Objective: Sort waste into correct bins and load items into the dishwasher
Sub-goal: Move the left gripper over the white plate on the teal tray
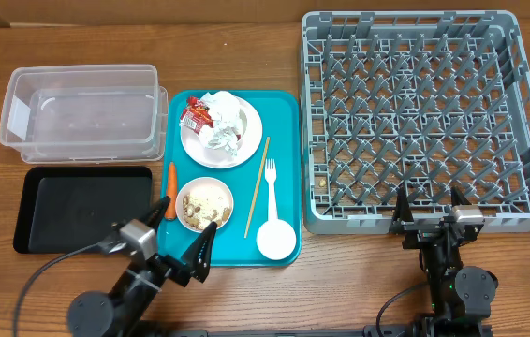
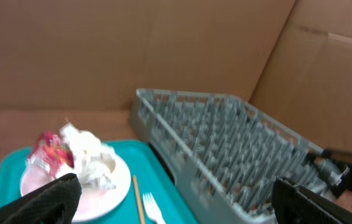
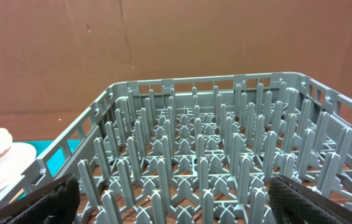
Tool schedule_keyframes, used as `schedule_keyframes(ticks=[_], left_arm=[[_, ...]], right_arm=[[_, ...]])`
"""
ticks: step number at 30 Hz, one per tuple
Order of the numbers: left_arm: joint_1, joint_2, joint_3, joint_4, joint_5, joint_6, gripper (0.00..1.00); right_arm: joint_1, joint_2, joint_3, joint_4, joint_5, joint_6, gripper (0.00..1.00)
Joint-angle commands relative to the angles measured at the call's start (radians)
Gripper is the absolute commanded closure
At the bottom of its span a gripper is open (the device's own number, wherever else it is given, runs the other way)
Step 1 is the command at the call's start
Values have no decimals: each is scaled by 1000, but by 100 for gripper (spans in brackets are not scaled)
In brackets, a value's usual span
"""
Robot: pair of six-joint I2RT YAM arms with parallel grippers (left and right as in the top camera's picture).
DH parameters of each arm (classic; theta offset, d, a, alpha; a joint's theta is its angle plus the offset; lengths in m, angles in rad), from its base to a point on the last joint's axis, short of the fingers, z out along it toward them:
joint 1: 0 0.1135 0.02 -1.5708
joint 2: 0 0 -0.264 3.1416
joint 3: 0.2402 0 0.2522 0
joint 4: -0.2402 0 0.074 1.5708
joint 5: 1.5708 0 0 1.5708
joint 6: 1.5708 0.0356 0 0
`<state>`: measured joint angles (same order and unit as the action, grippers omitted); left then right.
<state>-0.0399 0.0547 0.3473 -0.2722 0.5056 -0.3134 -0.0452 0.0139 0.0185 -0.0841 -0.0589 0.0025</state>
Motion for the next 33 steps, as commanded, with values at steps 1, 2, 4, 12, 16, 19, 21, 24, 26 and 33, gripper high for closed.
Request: schedule_keyframes(ticks=[1,2,4,12,16,19,21,24,26,33], left_arm=[[-6,75,141,-63,-58,11,0],[-6,111,184,-97,-68,17,0],[-6,201,280,-161,-75,30,0],[-6,679,701,-512,-76,138,0],[-7,930,907,-694,-98,190,0],[-8,1110,1053,-826,-138,206,0],[-16,1223,1139,-907,-149,206,0],[-47,1377,1226,-987,-136,189,0],[-71,1452,1235,-992,-111,148,0],[-112,1680,1234,-1013,84,147,0]], right_arm=[[-5,-11,-11,3,13,-3,0],[-5,-11,-11,3,13,-3,0],[-5,-11,-11,3,13,-3,0],[-5,-11,-11,3,13,-3,0],[-5,-11,-11,3,13,-3,0],[-5,-11,-11,3,13,-3,0],[-5,-11,-11,3,13,-3,0],[-5,-11,-11,3,13,-3,0],[-5,-11,-11,3,13,-3,0],[-5,-11,-11,3,13,-3,0]])
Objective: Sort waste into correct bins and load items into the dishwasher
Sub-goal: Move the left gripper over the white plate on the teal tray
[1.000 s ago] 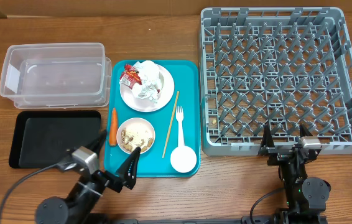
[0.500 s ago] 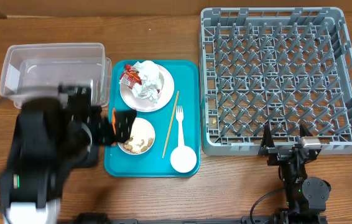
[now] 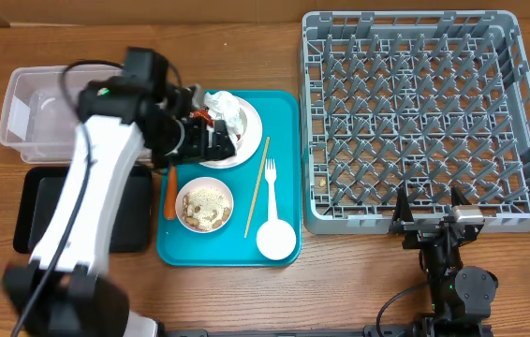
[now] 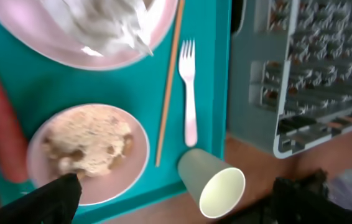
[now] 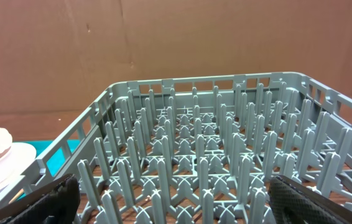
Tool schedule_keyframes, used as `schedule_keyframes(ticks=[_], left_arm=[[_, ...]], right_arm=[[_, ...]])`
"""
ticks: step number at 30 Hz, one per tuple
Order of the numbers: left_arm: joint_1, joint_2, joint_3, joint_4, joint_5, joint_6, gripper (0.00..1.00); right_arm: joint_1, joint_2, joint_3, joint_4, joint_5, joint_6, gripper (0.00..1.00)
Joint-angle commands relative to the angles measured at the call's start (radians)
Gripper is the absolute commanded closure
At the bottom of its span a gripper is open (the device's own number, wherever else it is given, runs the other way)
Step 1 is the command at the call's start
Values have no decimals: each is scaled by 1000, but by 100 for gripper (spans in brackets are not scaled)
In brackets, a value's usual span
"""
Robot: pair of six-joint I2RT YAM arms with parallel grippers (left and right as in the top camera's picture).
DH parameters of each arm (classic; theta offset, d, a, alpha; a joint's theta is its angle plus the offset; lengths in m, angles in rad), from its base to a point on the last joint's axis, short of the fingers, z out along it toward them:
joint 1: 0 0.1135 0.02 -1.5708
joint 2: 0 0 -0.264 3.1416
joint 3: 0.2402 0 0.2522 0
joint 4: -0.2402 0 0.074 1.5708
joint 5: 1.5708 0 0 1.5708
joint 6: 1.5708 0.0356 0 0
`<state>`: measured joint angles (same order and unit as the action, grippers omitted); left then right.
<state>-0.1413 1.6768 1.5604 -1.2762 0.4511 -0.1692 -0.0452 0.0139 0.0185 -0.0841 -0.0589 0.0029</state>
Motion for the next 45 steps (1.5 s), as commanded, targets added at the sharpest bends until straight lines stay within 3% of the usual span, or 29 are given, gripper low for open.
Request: schedule_keyframes(ticks=[1,9,14,22,27,36,42,45], left_arm=[[-12,89,21,-6,187,42,0],[-11,213,21,32,238,48,4],[-11,206,72,90,62,-113,1],[-61,206,360,-40,-200,-122,0],[-103,208,382,30,-303,-123,0],[-104,211,379,37,-329,-113,0],[-132,220,338,50,-328,-124,24],[-161,220,291,59,-337,-127,23]], right_arm=[[-5,-11,-11,3,13,-4,0],[-5,-11,-11,3,13,-4,0],[-5,-11,-11,3,13,-4,0],[-5,-11,-11,3,13,-4,0],[-5,-11,-11,3,13,-4,0],[-5,-11,-11,3,13,-4,0],[-5,-11,-11,3,13,-4,0],[-5,-11,-11,3,13,-4,0]])
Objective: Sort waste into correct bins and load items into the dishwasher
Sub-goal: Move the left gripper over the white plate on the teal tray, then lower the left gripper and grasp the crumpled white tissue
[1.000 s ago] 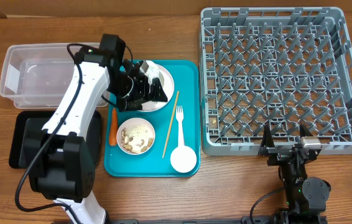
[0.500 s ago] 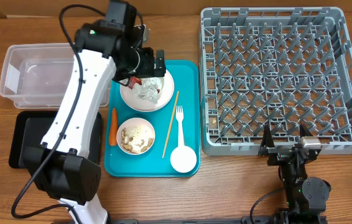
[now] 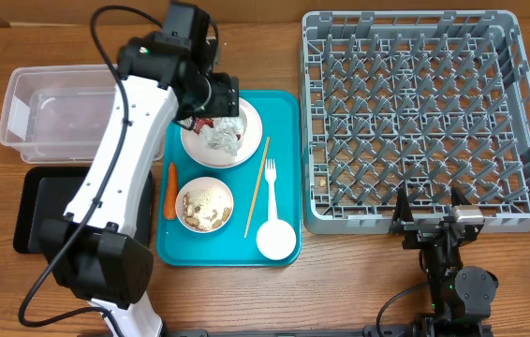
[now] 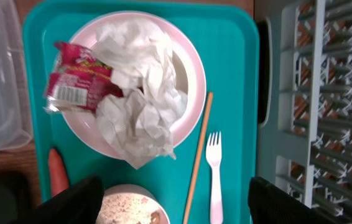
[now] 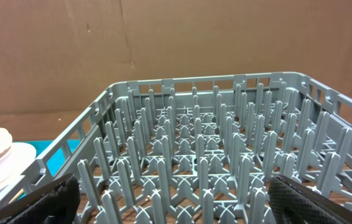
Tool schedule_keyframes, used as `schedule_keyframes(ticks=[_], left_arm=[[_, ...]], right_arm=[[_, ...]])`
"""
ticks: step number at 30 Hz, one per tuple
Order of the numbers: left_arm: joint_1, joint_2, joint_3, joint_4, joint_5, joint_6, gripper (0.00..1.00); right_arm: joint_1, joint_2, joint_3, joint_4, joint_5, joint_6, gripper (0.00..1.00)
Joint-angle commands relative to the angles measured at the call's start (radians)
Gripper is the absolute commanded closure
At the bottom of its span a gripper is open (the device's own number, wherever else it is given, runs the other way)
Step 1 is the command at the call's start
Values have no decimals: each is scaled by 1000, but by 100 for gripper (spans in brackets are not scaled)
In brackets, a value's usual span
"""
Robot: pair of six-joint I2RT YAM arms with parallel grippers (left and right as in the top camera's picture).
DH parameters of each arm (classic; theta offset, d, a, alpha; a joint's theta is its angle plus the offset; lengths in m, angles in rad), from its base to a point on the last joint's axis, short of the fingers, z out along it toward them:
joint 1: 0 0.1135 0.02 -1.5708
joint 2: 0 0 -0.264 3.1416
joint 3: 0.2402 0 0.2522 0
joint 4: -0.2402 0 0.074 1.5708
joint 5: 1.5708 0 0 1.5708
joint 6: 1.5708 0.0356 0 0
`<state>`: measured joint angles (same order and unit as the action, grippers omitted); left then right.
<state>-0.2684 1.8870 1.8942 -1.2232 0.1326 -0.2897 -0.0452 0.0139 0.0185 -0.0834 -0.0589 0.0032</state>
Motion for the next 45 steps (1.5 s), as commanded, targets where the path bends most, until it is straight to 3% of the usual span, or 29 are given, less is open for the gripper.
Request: schedule_keyframes(ticks=[1,11,31,40,45], left_arm=[[-42,10,-56,13,-38,-6,23],[-53,11,-95,106,-151,-26,22],[-53,230,-95,223,-151,-74,24],[-53,245,-94,264,-152,-74,24],[-53,245,-94,287,-172,-74,39]], right_arm=[[-5,-11,-11,2,13,-4,0],[-5,-11,-11,2,12,-4,0],[-5,-11,-11,2,13,-4,0],[-5,-11,-11,2,13,-4,0],[-5,-11,-11,2,13,-4,0]])
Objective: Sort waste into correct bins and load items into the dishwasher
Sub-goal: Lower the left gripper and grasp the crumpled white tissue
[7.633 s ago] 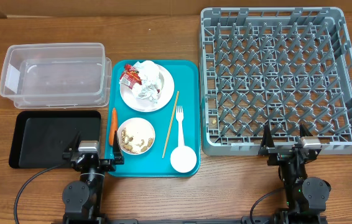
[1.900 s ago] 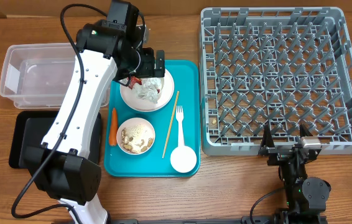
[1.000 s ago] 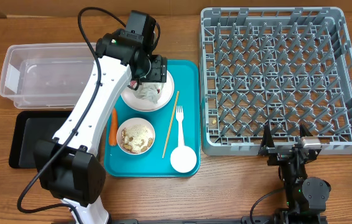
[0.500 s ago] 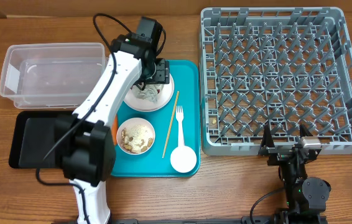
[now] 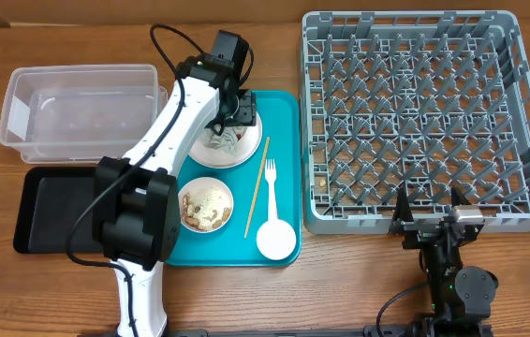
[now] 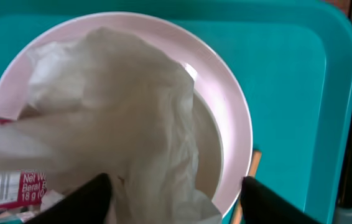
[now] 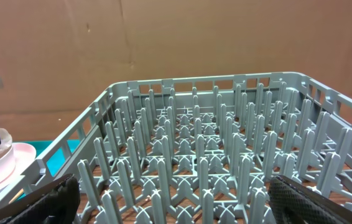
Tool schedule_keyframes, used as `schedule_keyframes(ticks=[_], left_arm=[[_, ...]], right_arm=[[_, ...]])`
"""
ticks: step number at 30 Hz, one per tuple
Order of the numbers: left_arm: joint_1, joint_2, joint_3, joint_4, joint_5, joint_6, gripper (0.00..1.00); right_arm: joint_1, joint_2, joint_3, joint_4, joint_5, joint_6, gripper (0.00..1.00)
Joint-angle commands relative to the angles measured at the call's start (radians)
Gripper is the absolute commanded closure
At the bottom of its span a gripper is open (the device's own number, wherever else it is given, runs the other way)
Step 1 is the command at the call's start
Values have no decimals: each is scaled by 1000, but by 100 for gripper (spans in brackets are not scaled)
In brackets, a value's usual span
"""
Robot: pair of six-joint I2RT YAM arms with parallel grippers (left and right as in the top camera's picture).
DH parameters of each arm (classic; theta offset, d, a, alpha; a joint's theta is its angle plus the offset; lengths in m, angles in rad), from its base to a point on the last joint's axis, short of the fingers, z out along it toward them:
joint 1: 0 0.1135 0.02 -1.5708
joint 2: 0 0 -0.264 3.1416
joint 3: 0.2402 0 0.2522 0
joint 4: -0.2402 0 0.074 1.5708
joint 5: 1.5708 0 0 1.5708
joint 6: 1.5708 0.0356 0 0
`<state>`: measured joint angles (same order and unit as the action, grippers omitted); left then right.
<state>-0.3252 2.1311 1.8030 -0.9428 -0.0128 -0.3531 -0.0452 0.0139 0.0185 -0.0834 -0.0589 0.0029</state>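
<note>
A pink plate (image 5: 252, 140) at the back of the teal tray (image 5: 284, 112) holds crumpled white napkins (image 6: 114, 112) and a red wrapper (image 6: 2, 186). My left gripper (image 5: 230, 117) is low over that plate and open, its fingers on either side of the napkin pile (image 6: 176, 202), holding nothing. On the same tray lie a bowl of food scraps (image 5: 205, 205), a chopstick (image 5: 257, 185), a white fork (image 5: 270, 176) and a white cup (image 5: 276, 240). My right gripper (image 5: 429, 220) stands open and empty at the front edge of the grey dish rack (image 5: 312, 122).
A clear plastic bin (image 5: 22, 112) stands at the back left, with a black tray (image 5: 59, 211) in front of it. The left arm stretches across the left edge of the teal tray. The rack's upright pegs (image 7: 213, 155) fill the right wrist view.
My left gripper was higher above the plate and is now close over the napkins, which fill its view with the plate. The right arm is unchanged.
First my left gripper stood open at the table's front edge near the tray. Then it was over the tray's left side near the bowl, then high above the pink plate. Now it is low over the napkins, still open. The right arm stayed parked.
</note>
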Motion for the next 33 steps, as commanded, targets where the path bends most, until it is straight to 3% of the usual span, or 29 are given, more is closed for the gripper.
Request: schedule_keyframes(ticks=[1,3,6,19,30,33], left_arm=[[4,1,-3,8,-30,-10,44],[4,1,-3,9,-47,-10,51],[4,1,-3,8,-73,-10,53],[4,1,-3,-3,-73,-10,54],[4,1,-3,0,-72,-10,93],[4,1,-3,0,-73,-9,96]], right_arm=[[-5,-11,-11,2,13,-4,0],[-5,-11,-11,2,12,-4,0],[-5,-11,-11,2,13,-4,0],[-5,-11,-11,2,13,-4,0],[-5,-11,-11,2,13,-4,0],[-5,-11,-11,2,12,-4,0]])
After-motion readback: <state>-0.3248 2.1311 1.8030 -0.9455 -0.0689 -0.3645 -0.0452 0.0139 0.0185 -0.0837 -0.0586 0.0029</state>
